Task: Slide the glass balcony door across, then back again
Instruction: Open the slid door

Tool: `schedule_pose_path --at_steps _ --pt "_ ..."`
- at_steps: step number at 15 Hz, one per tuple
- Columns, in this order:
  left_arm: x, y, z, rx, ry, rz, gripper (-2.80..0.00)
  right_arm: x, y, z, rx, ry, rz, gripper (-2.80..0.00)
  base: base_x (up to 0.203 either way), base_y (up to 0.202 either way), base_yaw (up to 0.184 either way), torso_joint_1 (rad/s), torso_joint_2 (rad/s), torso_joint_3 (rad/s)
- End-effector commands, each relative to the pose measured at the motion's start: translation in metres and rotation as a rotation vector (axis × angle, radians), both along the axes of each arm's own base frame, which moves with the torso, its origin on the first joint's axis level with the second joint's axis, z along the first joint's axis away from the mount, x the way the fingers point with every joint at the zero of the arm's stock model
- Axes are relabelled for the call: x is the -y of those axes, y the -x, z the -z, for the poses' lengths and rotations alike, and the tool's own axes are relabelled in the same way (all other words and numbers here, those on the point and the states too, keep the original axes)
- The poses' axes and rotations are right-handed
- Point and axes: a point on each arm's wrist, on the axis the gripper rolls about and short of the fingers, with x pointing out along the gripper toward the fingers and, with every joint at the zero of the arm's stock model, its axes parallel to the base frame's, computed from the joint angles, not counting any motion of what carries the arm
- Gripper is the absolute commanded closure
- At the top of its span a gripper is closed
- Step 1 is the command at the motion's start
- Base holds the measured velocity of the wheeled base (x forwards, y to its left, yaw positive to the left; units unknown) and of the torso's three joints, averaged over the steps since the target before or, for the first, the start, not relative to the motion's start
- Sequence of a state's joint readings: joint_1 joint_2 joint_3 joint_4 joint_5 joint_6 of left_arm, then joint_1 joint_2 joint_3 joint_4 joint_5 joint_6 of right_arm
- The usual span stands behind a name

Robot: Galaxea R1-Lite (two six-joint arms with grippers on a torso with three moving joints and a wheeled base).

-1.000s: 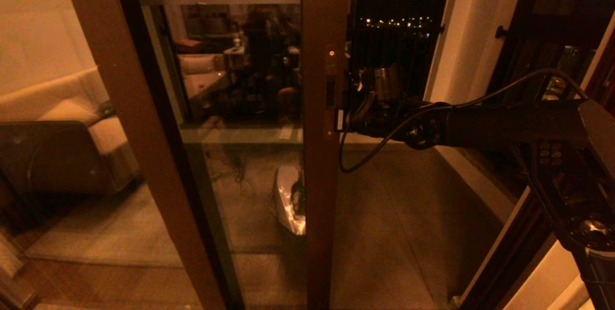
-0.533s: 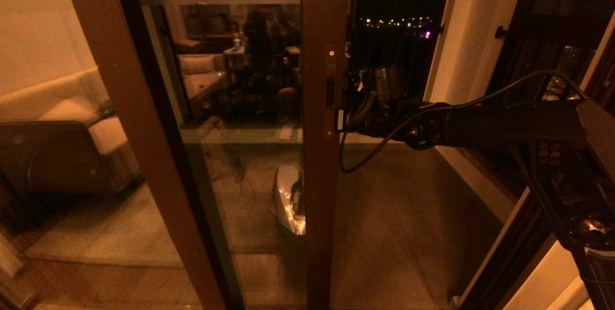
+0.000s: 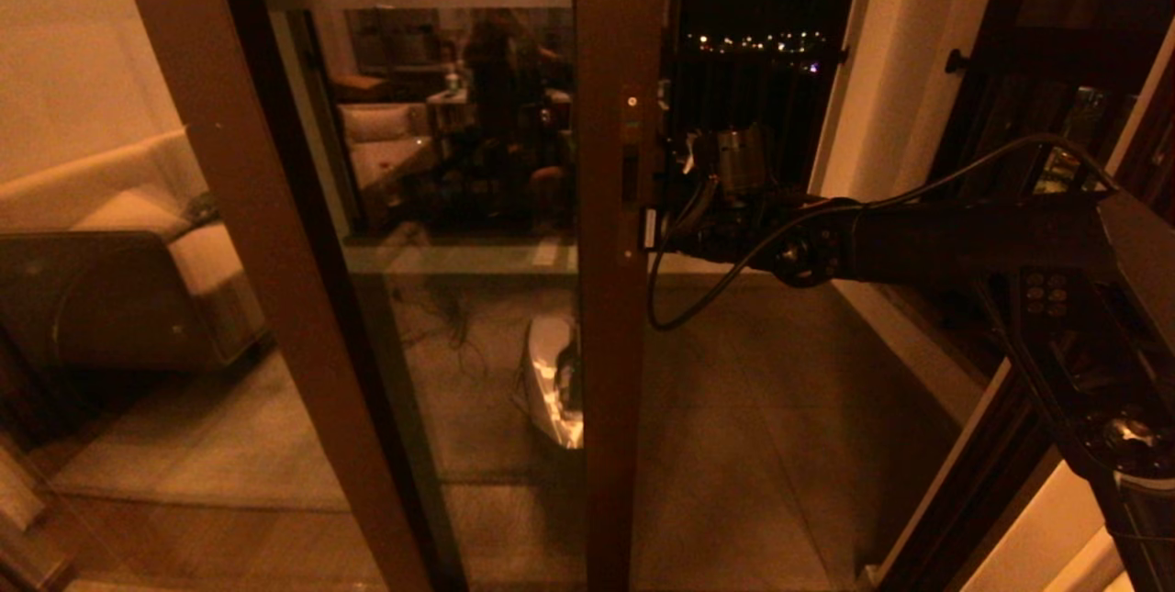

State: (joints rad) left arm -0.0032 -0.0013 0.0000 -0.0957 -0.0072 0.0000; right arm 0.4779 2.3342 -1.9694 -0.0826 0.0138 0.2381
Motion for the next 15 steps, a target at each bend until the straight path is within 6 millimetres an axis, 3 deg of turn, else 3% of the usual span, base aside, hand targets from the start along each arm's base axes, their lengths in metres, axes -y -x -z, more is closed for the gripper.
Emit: schedule_pose_path --at_steps 1,9,15 --pt "0.0 -0.003 0.011 -0.039 0.0 0.0 0.0 -0.002 0.001 -0.002 0.006 -0.005 -0.005 0.0 0.0 0.0 0.0 0.0 0.0 0.0" --pt "0.0 -0.003 0.011 -0.039 0.0 0.0 0.0 -0.031 0.018 -0.006 0.032 -0.016 -0.067 0.0 0.0 0.0 0.0 0.0 0.0 0.0" --pt "0.0 -0.003 0.011 -0.039 0.0 0.0 0.0 -0.038 0.023 -0.01 0.05 -0.027 -0.086 0.0 0.0 0.0 0.0 0.0 0.0 0.0"
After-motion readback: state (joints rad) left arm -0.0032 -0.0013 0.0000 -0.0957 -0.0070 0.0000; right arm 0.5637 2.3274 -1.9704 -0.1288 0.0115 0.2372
